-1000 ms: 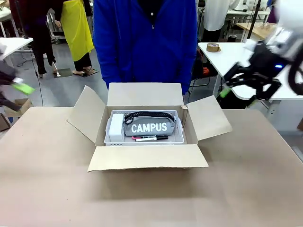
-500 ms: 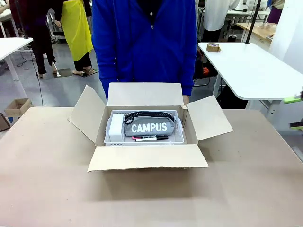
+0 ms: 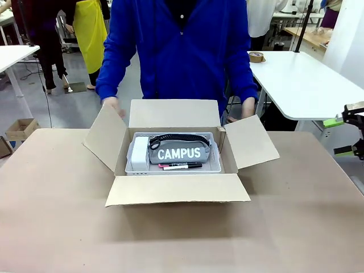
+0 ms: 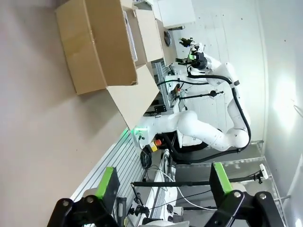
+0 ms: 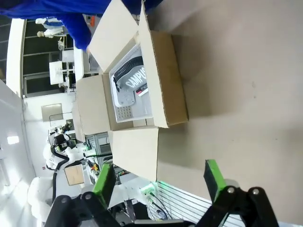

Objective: Pack the gift set into the box.
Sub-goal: Lift both hands away from the flaps of the Package Box, then press and hold the closed box until the human finishes sealing it.

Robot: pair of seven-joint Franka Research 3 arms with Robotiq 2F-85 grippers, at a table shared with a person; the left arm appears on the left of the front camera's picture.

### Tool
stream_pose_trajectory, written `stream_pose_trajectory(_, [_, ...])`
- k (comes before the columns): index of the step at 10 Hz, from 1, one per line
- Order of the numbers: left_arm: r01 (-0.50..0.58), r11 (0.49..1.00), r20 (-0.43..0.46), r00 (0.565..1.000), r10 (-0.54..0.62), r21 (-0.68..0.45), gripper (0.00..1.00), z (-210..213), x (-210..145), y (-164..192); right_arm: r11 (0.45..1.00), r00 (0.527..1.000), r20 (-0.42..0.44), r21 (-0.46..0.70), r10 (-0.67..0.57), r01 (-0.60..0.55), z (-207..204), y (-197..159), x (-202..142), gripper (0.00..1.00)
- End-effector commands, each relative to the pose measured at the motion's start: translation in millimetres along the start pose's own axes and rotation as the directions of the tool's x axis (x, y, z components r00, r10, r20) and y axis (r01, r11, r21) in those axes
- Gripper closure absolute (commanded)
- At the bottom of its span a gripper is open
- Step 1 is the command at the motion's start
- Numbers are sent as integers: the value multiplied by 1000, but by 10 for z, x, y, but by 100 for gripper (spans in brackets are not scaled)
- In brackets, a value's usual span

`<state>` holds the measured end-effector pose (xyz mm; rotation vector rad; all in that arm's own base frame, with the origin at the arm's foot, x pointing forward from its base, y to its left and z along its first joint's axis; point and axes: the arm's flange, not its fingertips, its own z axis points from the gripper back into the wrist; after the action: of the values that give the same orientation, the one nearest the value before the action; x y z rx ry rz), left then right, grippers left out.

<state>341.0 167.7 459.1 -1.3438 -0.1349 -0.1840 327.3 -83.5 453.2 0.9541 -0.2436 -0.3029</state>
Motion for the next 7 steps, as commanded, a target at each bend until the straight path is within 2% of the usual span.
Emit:
stream_pose_trajectory(1, [2,1000,-10,1000,-2,-7,0,-27,-67,33,1000,1000,7,-1,7,-7,114,-60,-15,0])
stream_pose_trajectory(7, [2,1000,-10,1000,-2,-7,0,-27,-67,33,1000,1000,7,-1,7,-7,114,-60,-15,0])
